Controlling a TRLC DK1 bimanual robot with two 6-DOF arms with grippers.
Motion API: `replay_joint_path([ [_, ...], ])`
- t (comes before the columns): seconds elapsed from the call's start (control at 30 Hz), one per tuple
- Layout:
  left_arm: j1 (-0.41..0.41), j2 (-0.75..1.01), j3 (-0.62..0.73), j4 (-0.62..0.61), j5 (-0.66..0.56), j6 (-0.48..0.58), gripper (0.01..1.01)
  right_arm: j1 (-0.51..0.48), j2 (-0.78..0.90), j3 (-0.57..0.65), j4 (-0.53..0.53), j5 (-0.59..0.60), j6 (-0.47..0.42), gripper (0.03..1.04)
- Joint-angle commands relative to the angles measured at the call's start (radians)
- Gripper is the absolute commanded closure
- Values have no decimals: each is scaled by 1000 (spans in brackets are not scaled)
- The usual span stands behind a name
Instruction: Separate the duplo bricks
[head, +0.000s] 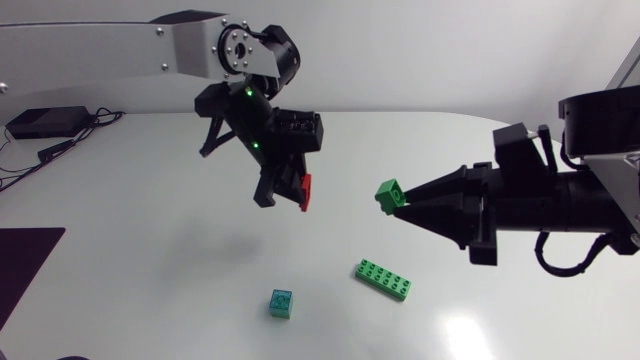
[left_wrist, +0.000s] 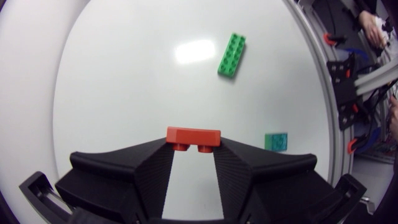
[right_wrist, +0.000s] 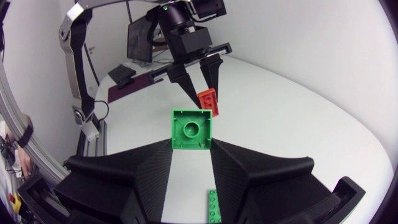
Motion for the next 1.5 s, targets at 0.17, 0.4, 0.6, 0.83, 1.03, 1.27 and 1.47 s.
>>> replay_joint_path([
  [0.17,-59,68,-126,-20,-336,167,705,66,-25,-40,-74,188,-125,825],
  [0.4,-113,142,-258,56,-560,205,705,66,-7,-57,-101,229,-169,825],
  [0.6,-148,172,-298,90,-627,210,705,66,-21,-82,-109,234,-189,823],
  [0.83,-171,198,-295,107,-638,188,700,69,-34,-100,-114,234,-197,823],
  [1.03,-194,217,-301,119,-638,168,428,79,-47,-105,-115,234,-192,823],
  [1.27,-201,206,-307,141,-629,150,102,89,-73,-108,-118,240,-177,821],
  [1.47,-168,148,-142,98,-420,64,67,89,-100,-108,-120,212,-154,821],
])
